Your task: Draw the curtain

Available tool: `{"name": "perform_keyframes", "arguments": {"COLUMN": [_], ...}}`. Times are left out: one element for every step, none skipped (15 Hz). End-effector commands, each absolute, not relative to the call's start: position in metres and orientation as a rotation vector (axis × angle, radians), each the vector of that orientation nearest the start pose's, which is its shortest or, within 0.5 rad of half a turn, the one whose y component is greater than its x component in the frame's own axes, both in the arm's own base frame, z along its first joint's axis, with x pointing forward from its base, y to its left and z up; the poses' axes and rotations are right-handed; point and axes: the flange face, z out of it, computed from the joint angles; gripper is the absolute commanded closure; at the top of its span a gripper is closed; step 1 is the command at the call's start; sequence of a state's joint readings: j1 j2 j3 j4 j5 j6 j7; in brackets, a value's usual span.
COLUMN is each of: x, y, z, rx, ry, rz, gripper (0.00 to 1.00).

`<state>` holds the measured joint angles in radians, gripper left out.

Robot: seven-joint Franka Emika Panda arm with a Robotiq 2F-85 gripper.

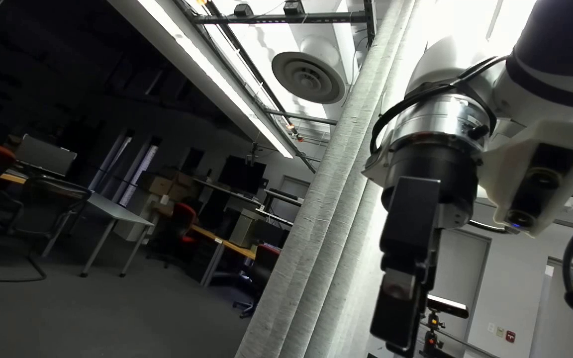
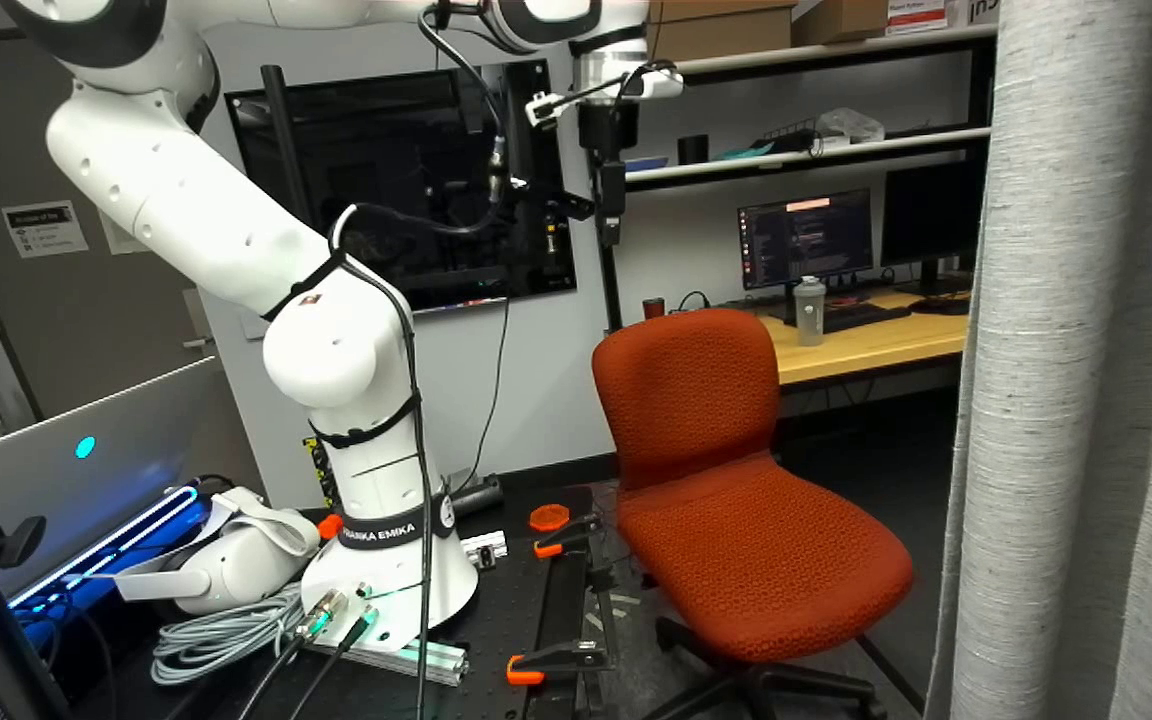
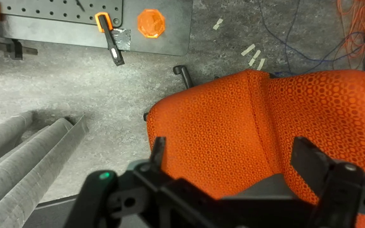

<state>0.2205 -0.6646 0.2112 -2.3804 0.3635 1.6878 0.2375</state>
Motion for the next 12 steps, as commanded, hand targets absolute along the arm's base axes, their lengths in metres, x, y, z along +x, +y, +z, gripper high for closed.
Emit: {"name": "perform_keyframes", "arguments": {"x": [0.322, 0.329, 0.323, 0.33, 0.334, 0.335, 0.335, 0.334, 0.334, 0.334, 0.334, 0.334], "y": [0.124, 0.107, 0.142, 0.121, 0.107, 0.103, 0.103, 0.106, 0.108, 0.109, 0.109, 0.109], "z": [0.585, 0.593, 0.571, 0.58, 0.585, 0.587, 0.587, 0.587, 0.587, 0.587, 0.587, 0.587], "rx": [-2.944, -2.957, -2.952, -2.947, -2.937, -2.933, -2.934, -2.938, -2.941, -2.942, -2.942, -2.942], "ry": [-0.031, 0.003, -0.038, -0.003, 0.017, 0.025, 0.024, 0.017, 0.012, 0.009, 0.009, 0.009], "rz": [0.02, 0.001, 0.045, 0.018, 0.006, 0.002, 0.001, 0.001, 0.002, 0.002, 0.002, 0.002], "gripper": [0.0, 0.0, 0.0, 0.0, 0.0, 0.0, 0.0, 0.0, 0.0, 0.0, 0.0, 0.0]}}
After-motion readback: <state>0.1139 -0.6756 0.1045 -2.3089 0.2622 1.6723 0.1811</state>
